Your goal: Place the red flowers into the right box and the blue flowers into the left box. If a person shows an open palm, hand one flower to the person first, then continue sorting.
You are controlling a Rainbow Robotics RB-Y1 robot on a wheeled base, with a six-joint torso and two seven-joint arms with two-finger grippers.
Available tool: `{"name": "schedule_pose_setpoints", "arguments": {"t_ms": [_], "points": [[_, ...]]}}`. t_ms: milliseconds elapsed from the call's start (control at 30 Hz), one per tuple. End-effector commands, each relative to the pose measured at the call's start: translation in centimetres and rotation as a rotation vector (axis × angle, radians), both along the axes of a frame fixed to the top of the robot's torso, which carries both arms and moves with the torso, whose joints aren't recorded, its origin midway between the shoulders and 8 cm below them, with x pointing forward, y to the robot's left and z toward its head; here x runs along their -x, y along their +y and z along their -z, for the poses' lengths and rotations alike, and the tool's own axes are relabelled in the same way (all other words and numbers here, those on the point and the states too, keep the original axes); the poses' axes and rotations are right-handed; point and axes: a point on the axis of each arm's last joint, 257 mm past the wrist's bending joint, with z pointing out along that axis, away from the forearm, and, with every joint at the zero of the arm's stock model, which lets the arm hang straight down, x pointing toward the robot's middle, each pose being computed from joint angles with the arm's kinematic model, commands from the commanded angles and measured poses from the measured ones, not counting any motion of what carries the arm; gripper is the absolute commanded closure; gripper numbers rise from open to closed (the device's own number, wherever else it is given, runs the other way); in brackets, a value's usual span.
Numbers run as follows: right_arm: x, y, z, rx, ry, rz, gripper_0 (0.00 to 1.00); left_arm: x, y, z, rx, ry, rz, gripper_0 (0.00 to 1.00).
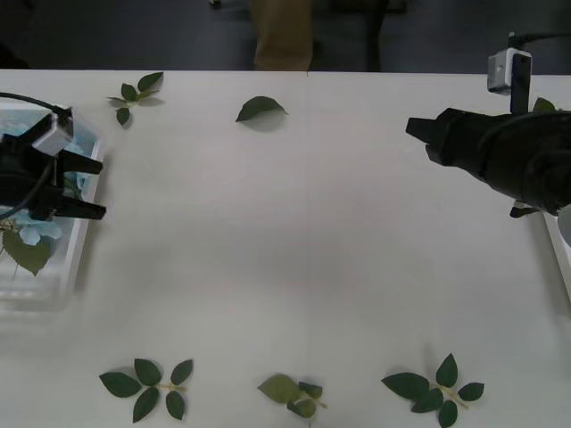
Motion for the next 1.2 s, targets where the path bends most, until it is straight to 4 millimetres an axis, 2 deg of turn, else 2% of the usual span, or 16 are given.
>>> {"name": "schedule_pose_setpoints", "arguments": {"t_ms": [33,167,300,367,433,533,633,767,933,1067,1200], "points": [[-1.7,-2.2,2.3,0.064,-0.001,-0.069,0.25,-1.7,-7.8,-3.8,0.208,0.013,-0.020,0.12],[-2.3,-2.3,3.4,0.178,-0.037,-0.175,0.25,-1.4,-12.2,-4.2,0.304,0.014,0.022,0.12],[-1.9,-1.0,3.1,0.246,-0.095,-0.286,0.25,-0.8,-16.9,-4.9,0.401,0.022,0.074,0.12],[-0.6,0.9,2.0,0.199,-0.126,-0.375,0.25,-0.2,-20.0,-5.5,0.453,0.030,0.113,0.12],[0.7,2.6,0.7,0.148,-0.159,-0.459,0.25,0.0,-22.1,-6.0,0.486,0.028,0.133,0.12],[2.5,3.5,-1.5,0.138,-0.240,-0.569,0.25,0.6,-25.5,-6.6,0.530,0.034,0.169,0.12],[4.3,4.1,-2.2,0.141,-0.277,-0.658,0.25,1.2,-28.1,-6.6,0.556,0.044,0.188,0.12],[5.8,4.4,-2.0,0.122,-0.268,-0.712,0.24,2.1,-29.5,-6.0,0.544,0.061,0.217,0.12],[6.5,3.8,0.5,0.211,-0.280,-0.748,0.25,3.9,-30.3,-5.1,0.512,0.098,0.277,0.12],[7.0,4.1,1.6,0.263,-0.310,-0.780,0.25,4.9,-29.1,-4.6,0.452,0.114,0.329,0.12],[7.2,4.6,1.7,0.246,-0.316,-0.786,0.25,5.4,-26.6,-4.8,0.391,0.114,0.375,0.12]]}}
